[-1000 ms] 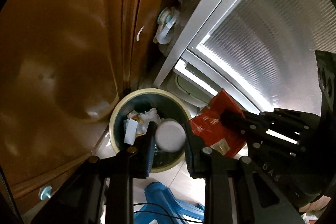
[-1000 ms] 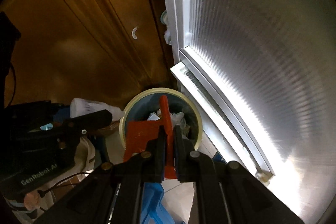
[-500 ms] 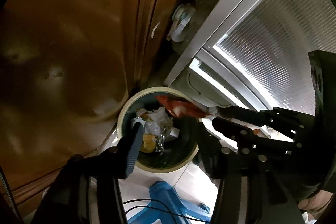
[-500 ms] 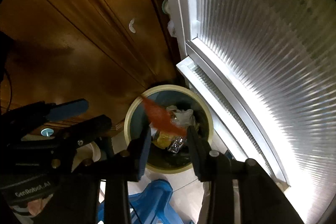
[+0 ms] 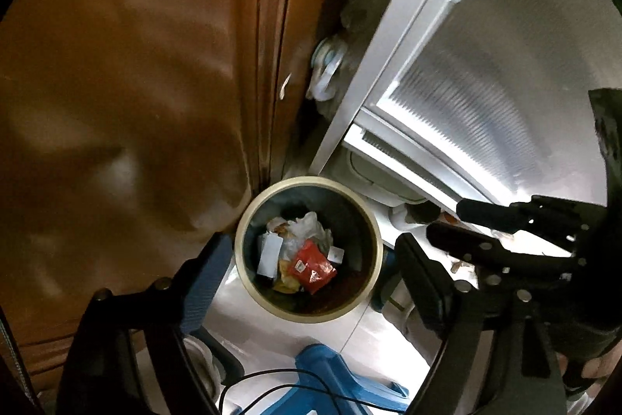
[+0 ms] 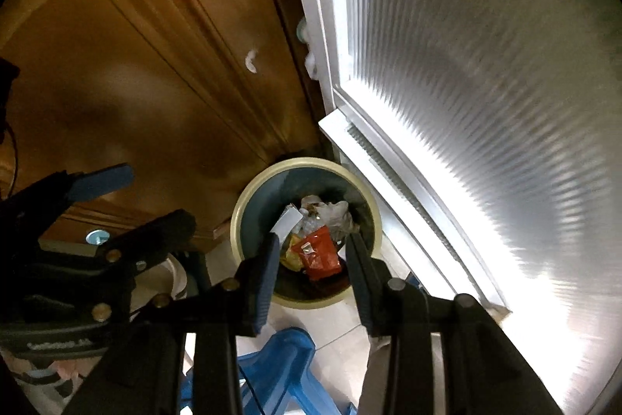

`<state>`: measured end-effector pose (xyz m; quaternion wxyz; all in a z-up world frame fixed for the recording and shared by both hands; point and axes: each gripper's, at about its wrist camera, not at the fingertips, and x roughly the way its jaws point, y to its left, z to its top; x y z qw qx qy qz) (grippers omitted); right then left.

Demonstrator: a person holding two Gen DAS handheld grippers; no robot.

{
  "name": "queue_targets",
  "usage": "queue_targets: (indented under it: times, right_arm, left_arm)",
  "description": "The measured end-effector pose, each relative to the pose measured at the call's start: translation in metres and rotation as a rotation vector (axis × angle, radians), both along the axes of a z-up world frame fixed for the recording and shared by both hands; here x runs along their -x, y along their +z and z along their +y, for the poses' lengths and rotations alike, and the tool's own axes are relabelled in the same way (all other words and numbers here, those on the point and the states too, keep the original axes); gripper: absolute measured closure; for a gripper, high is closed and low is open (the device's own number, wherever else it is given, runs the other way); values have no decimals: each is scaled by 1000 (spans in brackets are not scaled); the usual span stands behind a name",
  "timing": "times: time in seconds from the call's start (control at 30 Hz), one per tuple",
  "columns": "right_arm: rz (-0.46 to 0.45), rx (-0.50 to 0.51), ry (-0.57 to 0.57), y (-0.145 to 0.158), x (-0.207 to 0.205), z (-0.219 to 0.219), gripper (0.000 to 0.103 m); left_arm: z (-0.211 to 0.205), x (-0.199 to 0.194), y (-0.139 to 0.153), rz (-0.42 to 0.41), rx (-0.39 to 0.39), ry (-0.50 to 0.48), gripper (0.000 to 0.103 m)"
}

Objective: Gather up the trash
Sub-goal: 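Raise both tools back up to the drink can and paper cup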

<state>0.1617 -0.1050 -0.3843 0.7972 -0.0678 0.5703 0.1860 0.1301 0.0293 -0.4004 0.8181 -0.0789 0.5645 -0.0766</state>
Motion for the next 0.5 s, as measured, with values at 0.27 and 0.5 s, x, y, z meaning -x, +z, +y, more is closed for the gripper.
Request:
queue_targets:
  times: [0.27, 0.5]
  right_arm:
    - [-142, -9, 33, 80, 36, -10, 67]
    - [-297, -26, 56, 168, 72, -19, 67]
  left_arm:
    - [-2, 28, 71, -77, 46, -2, 4]
    - [-14, 54, 167, -205, 64, -48, 1]
